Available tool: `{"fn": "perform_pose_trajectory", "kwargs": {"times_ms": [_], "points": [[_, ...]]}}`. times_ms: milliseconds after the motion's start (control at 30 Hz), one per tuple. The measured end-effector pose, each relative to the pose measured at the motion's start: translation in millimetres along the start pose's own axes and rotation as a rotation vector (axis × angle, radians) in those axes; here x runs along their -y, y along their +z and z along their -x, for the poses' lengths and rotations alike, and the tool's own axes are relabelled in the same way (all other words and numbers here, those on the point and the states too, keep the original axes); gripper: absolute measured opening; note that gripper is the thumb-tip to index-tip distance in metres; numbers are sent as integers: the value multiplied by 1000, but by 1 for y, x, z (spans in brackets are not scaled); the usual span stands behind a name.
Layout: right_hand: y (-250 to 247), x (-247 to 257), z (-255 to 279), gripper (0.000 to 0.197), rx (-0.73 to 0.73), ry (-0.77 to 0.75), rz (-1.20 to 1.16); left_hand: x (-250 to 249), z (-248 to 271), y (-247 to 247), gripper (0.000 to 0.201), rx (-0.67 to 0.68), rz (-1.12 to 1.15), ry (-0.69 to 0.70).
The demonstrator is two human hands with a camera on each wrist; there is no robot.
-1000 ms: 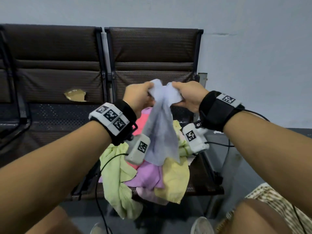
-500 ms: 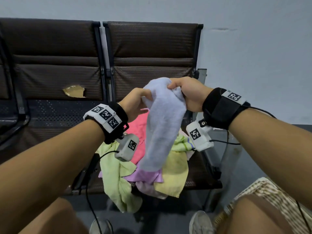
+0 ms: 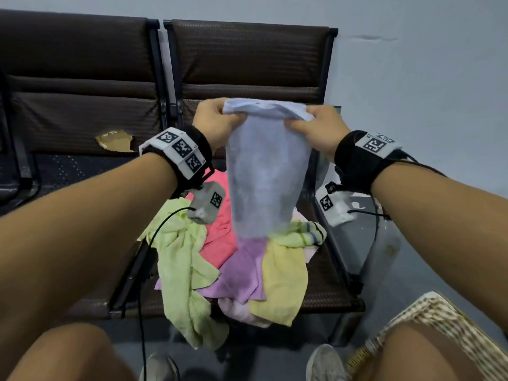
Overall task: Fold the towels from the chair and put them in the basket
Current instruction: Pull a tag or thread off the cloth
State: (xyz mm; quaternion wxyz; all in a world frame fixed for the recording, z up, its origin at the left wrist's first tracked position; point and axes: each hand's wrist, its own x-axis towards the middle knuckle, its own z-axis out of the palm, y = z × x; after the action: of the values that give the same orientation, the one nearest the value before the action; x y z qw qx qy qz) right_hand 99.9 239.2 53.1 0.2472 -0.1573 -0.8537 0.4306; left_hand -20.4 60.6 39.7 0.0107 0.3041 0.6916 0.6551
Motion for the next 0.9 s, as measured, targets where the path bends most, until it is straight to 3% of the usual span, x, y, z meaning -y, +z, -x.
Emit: {"fn": "perform_pose_trajectory", "kwargs": {"times_ms": [100, 200, 300, 467, 567, 633, 700, 800, 900], "points": [[6, -5, -1, 18, -3, -57, -110, 4, 2, -11, 16, 6, 0, -9], [21, -29, 9, 17, 74, -31, -61, 31, 23, -19, 22, 68, -64, -146], [47, -67, 37, 17, 277, 83, 54, 72, 62, -19, 22, 257, -191, -337], [77, -127, 95, 18, 759, 433, 71, 126, 125, -23, 13, 712, -361, -694], [84, -144, 110, 23, 869, 546, 26, 139, 134, -26, 18, 869, -346, -827], [88, -149, 105, 25, 830, 590, -36, 146, 130, -24, 22, 843, -340, -861], [93, -157, 91, 30, 700, 621, -106, 158, 121, -20, 22, 742, -325, -830], [103, -170, 67, 36, 457, 637, -153, 181, 102, -10, 20, 447, -256, -738], [116, -179, 46, 26, 282, 542, -159, 201, 83, 1, 21, 197, -220, -646]]}}
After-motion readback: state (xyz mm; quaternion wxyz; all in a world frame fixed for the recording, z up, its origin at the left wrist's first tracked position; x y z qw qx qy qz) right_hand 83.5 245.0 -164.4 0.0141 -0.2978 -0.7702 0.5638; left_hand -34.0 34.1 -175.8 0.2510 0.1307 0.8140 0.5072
